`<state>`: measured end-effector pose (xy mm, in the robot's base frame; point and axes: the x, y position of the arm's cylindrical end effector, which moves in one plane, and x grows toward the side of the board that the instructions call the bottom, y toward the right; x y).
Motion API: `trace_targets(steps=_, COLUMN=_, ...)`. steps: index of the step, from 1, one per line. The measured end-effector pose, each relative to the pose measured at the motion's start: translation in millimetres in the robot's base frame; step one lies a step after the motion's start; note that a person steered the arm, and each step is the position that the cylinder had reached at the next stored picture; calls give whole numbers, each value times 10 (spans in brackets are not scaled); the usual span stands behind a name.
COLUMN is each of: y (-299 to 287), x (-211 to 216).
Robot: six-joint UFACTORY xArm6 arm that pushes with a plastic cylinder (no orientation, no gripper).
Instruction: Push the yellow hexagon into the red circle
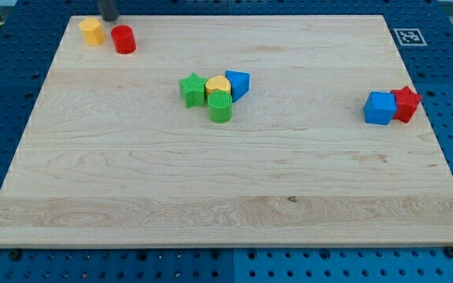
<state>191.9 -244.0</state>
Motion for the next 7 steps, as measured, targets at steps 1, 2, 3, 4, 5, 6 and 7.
trace_targets(steps=1, y=-589, x=6)
trace_targets(steps=2, y=-607, x=60)
trace_targets(steps=3, y=-607, x=233)
trace_targets(steps=4, y=-606, x=325)
trace_targets(steps=5, y=-466, x=327)
trace_targets(steps=6, y=-258, x=327)
trace_targets(steps=7, y=-191, x=348)
